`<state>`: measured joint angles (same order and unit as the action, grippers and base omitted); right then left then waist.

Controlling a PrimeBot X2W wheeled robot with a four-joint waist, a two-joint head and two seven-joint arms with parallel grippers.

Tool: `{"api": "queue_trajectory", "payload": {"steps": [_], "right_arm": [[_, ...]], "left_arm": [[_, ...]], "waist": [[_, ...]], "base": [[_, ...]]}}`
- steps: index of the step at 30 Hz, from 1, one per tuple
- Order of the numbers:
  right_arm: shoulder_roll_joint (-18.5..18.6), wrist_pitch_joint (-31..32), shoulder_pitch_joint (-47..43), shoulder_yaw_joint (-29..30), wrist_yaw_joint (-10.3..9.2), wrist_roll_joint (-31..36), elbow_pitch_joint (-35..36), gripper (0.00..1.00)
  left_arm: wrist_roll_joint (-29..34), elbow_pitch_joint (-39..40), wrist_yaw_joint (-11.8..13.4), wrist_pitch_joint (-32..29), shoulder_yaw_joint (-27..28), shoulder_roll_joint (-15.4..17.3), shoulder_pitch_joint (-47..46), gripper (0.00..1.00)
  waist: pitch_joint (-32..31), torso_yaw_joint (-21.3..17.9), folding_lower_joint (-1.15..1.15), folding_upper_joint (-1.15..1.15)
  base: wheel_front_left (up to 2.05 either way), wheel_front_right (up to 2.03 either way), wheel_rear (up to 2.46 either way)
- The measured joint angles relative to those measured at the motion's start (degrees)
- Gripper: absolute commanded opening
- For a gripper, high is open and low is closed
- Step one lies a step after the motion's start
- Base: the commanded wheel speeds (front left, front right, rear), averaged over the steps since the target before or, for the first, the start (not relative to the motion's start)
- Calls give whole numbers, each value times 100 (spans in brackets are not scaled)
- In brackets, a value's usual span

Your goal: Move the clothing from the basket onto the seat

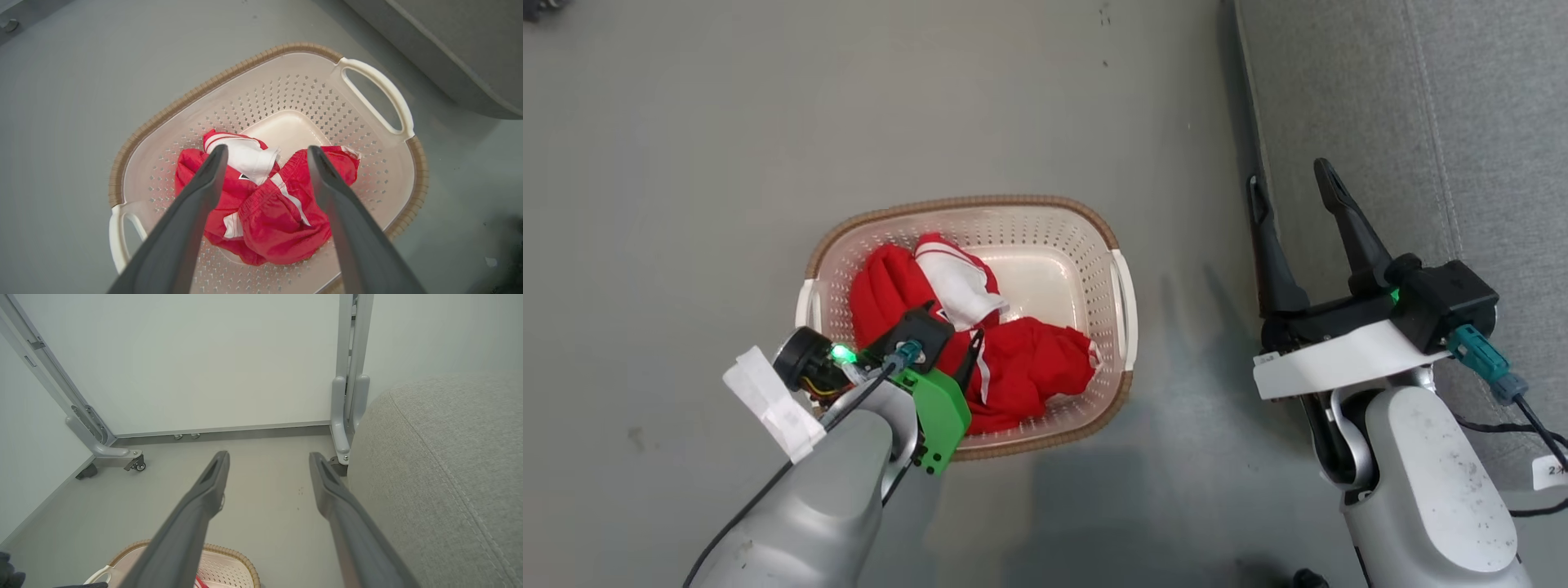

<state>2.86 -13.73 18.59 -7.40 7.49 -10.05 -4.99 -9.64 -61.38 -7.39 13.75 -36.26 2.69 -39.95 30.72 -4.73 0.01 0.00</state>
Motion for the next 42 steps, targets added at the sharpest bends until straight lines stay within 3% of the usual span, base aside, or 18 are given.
{"api": "queue_trajectory", "payload": {"steps": [13,36,37,38,39,42], "right_arm": [[2,-125,403,-231,0,-333,94,100],[2,-127,775,-603,0,-1045,323,100],[1,-126,787,-608,0,-1046,321,100],[1,-126,815,-610,0,-1050,315,100],[1,-127,827,-610,0,-1053,313,100],[1,-127,850,-602,0,-1051,311,100]], "left_arm": [[-32,-1038,54,-270,-111,180,-777,100],[-182,-1228,58,-1400,-226,734,-1229,100],[-193,-1228,57,-1482,-231,738,-1233,75],[-209,-1234,52,-1569,-245,738,-1234,7],[-212,-1236,51,-1596,-261,737,-1234,0],[-227,-1239,41,-1678,-291,736,-1247,0]], "waist": [[1260,-354,0,0],[2478,-1096,-1,0],[2499,-1117,-1,0],[2525,-1140,-1,0],[2529,-1142,-1,0],[2517,-1123,-1,0]], "base": [[0,0,0],[0,0,0],[0,0,0],[0,0,0],[0,0,0],[0,0,0]]}}
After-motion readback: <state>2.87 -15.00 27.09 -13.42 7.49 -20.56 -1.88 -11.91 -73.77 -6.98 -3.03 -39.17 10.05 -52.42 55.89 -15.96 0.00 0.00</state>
